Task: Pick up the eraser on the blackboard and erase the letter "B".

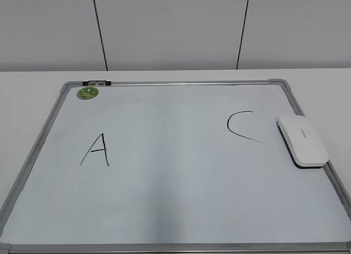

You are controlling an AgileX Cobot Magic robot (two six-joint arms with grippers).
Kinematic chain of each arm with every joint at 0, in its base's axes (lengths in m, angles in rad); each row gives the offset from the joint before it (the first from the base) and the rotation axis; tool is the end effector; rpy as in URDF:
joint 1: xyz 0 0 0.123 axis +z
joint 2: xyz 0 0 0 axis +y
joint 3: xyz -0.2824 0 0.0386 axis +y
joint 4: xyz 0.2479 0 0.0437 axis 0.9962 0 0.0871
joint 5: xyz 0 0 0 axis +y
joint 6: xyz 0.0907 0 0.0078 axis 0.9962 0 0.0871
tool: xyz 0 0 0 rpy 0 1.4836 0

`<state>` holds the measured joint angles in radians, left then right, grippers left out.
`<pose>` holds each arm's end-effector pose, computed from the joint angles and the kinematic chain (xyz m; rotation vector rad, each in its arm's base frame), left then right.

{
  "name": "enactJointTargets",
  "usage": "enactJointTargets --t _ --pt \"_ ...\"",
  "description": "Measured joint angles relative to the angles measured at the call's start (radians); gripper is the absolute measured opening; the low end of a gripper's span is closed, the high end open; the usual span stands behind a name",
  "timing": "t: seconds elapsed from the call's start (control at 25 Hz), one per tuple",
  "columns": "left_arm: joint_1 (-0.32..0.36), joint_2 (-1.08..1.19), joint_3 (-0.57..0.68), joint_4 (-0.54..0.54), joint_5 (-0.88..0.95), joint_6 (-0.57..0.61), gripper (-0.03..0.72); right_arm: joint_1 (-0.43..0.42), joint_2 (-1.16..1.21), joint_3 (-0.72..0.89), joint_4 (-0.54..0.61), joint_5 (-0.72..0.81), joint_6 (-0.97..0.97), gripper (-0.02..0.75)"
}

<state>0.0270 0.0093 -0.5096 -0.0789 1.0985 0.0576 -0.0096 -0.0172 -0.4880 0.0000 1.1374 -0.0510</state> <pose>-0.0061 -0.0066 0.2771 0.0373 2.0791 -0.0434 -0.0095 0.0001 0.2677 -0.0438 2.1156 -0.0361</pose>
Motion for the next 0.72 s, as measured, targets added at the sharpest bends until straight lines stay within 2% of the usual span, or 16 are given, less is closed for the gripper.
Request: enactJointTargets --t 0.72 --pt "0.0 0.0 0.0 0.0 0.0 0.0 0.462 0.0 0.0 0.0 0.0 0.0 0.0 0.587"
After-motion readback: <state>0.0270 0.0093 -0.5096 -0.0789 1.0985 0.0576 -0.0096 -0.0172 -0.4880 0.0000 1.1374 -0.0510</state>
